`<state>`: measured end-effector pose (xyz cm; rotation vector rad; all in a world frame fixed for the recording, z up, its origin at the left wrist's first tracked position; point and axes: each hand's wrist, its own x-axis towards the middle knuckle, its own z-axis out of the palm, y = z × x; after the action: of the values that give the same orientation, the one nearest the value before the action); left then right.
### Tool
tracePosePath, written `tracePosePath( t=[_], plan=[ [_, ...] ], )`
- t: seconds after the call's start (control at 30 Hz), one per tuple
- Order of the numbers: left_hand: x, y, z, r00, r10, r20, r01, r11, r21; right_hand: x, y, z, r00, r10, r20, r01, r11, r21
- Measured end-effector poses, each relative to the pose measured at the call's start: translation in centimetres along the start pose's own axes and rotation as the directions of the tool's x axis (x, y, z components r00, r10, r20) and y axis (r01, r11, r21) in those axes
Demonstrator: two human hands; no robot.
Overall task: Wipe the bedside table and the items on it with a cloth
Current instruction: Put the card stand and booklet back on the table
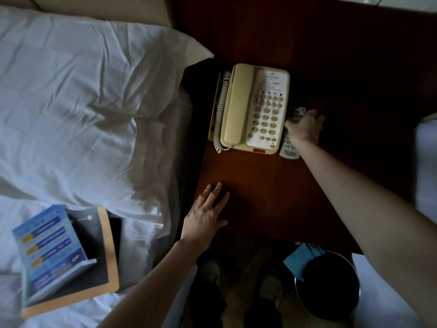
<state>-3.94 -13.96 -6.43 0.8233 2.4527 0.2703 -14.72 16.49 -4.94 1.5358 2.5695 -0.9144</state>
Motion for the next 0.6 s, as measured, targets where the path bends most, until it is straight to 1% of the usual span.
tracePosePath(
  t=[0.13,0.33,0.4,0.5,0.6],
  plan=[
    [0.0,0.1,-0.1,1.000,-0.003,0.004,0.003,1.000,-0.015,-0.6,0.4,-0.5,1.000,-0.014,0.009,0.013,0.996,0.083],
    [0.1,0.0,0.1,1.000,-0.003,0.005,0.003,0.999,-0.035,-3.9,0.9,-1.4,0.990,-0.128,-0.051,0.131,0.990,0.047],
    [0.0,0.0,0.0,1.000,-0.003,0.010,0.003,0.999,-0.034,-5.5,1.2,-1.6,0.988,-0.145,-0.057,0.146,0.989,0.020],
    [0.0,0.1,-0.4,1.000,-0.007,0.001,0.007,0.998,-0.068,-8.1,1.9,-1.8,0.994,-0.107,-0.011,0.108,0.994,0.014],
    [-0.1,0.1,-1.4,0.998,-0.026,-0.053,0.016,0.984,-0.177,-10.7,2.6,-1.8,0.992,-0.106,0.064,0.103,0.993,0.054]
  ],
)
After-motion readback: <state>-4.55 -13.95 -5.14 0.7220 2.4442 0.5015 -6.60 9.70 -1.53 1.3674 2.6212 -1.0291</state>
